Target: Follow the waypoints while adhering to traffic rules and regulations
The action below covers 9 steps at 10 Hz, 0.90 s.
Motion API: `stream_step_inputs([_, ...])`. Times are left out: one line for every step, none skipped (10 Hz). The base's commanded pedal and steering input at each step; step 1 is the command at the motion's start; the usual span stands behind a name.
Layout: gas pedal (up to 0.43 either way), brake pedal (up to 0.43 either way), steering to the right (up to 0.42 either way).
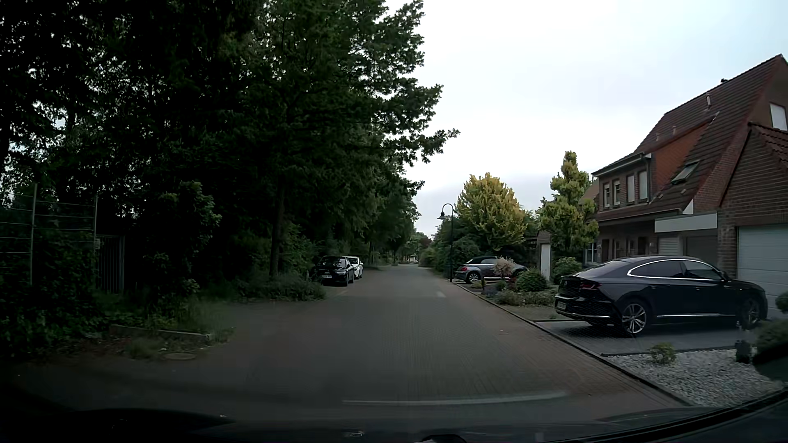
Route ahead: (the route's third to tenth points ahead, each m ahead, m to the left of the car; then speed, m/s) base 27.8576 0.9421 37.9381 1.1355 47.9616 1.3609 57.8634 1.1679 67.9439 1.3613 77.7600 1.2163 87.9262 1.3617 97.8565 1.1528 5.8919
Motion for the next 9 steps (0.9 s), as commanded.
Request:
stream_step_inputs([0.11, 0.0, -0.005])
stream_step_inputs([0.11, 0.0, -0.005])
stream_step_inputs([0.11, 0.0, -0.005])
stream_step_inputs([0.11, 0.0, -0.005])
stream_step_inputs([0.11, 0.0, -0.005])
stream_step_inputs([0.11, 0.0, -0.005])
stream_step_inputs([0.11, 0.0, -0.005])
stream_step_inputs([0.11, 0.0, -0.005])
stream_step_inputs([0.11, 0.0, -0.005])
